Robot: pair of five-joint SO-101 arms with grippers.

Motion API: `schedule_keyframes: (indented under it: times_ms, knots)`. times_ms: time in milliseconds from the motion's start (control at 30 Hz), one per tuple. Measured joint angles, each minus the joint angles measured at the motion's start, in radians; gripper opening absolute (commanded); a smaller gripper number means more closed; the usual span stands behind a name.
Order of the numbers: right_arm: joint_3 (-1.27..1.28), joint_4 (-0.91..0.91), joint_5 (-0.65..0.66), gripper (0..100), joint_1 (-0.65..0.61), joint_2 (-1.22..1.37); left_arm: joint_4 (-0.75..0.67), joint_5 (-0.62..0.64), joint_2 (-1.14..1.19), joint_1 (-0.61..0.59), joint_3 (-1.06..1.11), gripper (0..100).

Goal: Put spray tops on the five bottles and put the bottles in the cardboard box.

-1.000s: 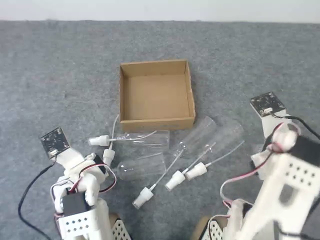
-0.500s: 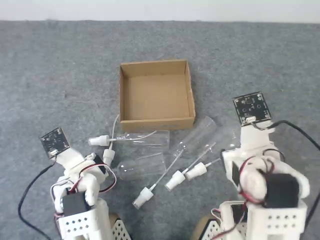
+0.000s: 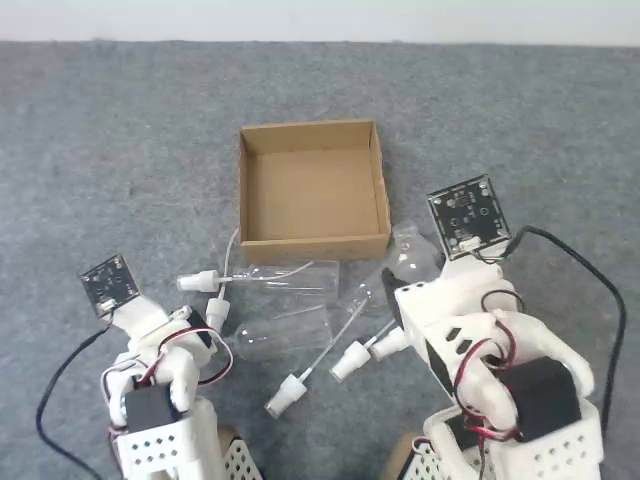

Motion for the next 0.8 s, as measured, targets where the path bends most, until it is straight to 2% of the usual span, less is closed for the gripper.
schedule_keyframes:
  times_ms: [367, 567, 800]
  knots:
    - [0.222, -0.298, -0.002, 3.3, -0.023, 0.005, 0.000, 0.000, 0.000, 0.000, 0.000, 4]
    - [0.252, -0.315, -0.055, 3.3, -0.025, -0.029, 0.000, 0.000, 0.000, 0.000, 0.000, 4]
    - [0.414, -0.361, -0.075, 3.3, -0.023, -0.288, 0.000, 0.000, 0.000, 0.000, 0.000, 4]
